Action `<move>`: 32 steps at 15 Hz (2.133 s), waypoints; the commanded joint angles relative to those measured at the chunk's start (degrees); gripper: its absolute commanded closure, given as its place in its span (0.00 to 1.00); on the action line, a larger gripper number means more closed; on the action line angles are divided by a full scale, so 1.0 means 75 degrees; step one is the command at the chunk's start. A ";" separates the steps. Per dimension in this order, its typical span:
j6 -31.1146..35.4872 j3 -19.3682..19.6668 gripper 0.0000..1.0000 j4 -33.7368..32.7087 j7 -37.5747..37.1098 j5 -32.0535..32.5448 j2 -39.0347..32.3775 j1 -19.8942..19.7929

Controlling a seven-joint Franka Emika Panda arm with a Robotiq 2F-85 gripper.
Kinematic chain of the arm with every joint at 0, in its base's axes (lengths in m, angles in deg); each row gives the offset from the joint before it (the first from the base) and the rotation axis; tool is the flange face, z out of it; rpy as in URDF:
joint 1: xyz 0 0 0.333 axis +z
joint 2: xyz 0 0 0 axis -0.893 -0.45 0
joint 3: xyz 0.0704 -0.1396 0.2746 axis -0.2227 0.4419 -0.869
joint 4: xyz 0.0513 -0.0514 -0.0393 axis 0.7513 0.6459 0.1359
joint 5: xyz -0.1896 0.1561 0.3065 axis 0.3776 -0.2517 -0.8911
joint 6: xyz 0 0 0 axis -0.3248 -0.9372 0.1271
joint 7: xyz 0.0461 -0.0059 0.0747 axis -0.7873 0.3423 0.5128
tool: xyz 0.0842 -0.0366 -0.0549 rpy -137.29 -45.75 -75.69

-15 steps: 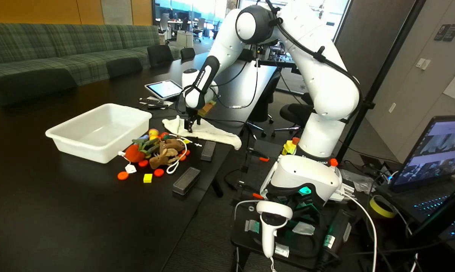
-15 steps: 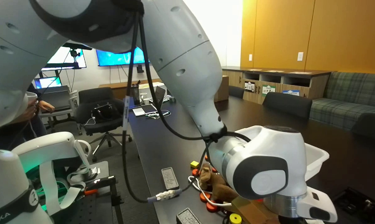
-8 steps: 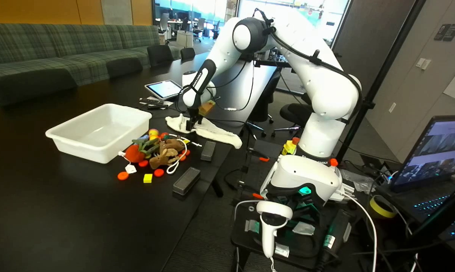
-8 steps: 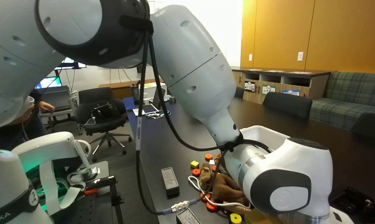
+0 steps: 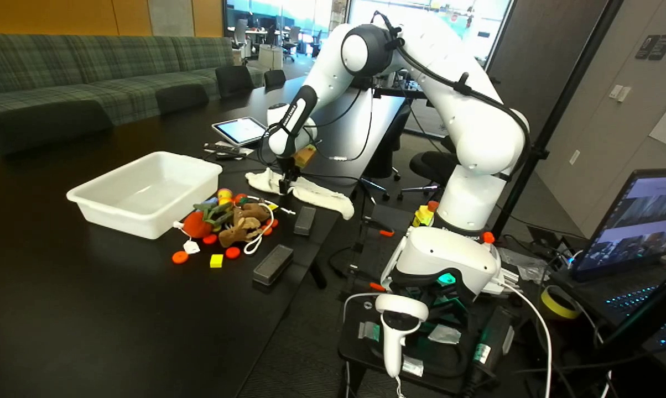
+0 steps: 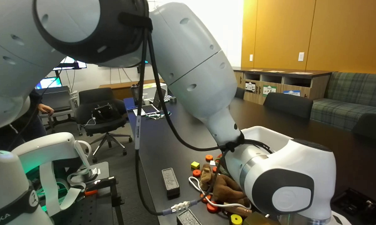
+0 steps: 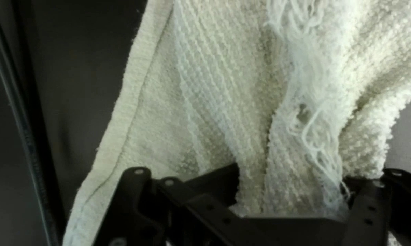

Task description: Use the white towel to slide the things on the counter to the left and then put the towel in the white bin

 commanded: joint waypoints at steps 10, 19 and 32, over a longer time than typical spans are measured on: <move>0.1331 0.1722 0.94 0.4022 -0.0411 0.1807 0.1900 0.0759; 0.0870 0.1620 0.94 0.5676 -0.1392 0.2142 0.2352 0.2072; -0.0423 -0.0737 0.94 0.5931 -0.3290 0.1200 0.2917 0.4250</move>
